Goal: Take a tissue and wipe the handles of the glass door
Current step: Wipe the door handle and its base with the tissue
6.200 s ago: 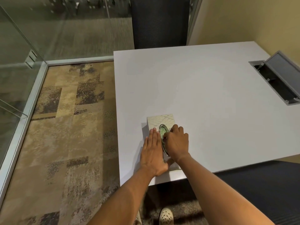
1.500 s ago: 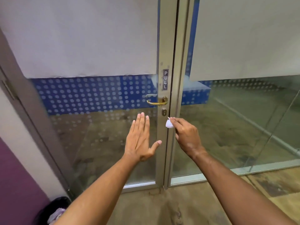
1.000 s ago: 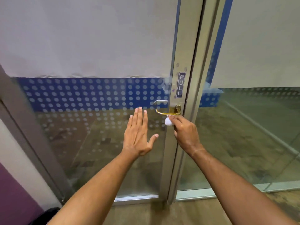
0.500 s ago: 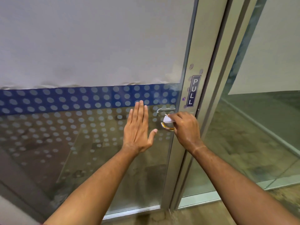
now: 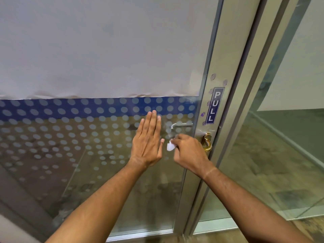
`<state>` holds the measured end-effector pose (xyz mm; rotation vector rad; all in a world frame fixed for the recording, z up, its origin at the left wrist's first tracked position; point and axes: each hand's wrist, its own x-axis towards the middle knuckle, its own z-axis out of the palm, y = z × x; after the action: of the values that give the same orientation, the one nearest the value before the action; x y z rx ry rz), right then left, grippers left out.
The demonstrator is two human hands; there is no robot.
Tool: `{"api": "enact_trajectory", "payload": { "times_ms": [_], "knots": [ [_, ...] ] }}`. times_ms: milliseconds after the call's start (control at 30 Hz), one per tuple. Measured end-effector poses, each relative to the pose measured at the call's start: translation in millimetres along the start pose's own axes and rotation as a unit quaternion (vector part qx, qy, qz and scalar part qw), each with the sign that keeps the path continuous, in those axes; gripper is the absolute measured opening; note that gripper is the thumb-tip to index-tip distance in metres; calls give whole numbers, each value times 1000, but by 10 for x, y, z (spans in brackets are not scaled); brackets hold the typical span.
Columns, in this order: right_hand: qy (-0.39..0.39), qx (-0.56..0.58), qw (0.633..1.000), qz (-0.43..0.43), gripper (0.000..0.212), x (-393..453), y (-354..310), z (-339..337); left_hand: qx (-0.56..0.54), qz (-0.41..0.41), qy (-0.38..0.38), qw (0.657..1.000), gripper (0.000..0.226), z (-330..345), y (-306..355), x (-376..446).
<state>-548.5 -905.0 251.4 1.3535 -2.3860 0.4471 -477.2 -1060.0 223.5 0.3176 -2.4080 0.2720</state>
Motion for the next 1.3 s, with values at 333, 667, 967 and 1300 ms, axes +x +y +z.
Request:
{"api": "enact_trajectory", "payload": {
  "times_ms": [333,667,967,1300],
  "knots": [
    [10,-22,996,84,14,-2,-78,104,-6,22,70,997,73,96,-12,178],
    [-31,-124,987,94,44,-45,-251,280,3,17,102,995,77,251,7,292],
    [65,-135,987,58,46,-208,-144,442,8,-5,129,992,93,405,85,343],
    [218,-51,974,-37,29,-405,301,643,11,-14,152,988,86,515,120,382]
  ]
}}
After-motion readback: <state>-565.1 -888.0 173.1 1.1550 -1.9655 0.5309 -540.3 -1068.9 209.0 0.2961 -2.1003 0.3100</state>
